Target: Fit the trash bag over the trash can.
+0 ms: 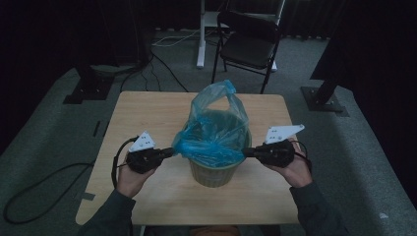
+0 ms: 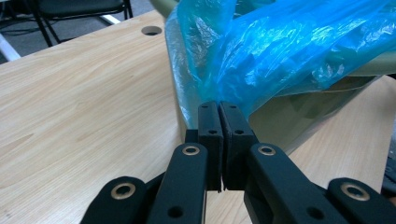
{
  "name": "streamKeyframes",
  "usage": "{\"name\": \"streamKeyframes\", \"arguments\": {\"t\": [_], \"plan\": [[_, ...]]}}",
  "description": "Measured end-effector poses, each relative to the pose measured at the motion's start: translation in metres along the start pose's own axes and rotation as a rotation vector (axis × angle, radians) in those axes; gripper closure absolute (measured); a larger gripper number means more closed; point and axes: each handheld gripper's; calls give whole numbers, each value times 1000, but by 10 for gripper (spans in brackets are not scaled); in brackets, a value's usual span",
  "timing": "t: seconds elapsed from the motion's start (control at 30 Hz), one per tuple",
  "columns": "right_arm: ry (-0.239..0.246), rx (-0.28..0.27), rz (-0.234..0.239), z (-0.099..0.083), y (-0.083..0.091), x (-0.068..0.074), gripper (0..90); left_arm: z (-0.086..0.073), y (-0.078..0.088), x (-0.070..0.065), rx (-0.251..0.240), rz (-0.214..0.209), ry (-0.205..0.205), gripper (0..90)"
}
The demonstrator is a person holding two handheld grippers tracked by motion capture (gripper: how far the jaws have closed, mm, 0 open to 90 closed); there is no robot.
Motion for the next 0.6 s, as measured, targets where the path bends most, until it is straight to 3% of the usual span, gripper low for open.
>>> {"name": "streamKeyframes", "arguments": {"t": [0.37, 0.6], "plan": [[-6, 11, -4, -12, 8, 4, 900, 4, -5, -14, -18, -59, -27, 854], [-32, 8, 11, -22, 7, 2, 900, 3, -5, -17, -25, -89, -21, 842]]}}
Point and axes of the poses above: each handheld gripper's, and its own axes: y roughly backward along the jaws, z roughly out of its top, x roughly to its left, and after that the axes turned 8 degrees about y, right-handed
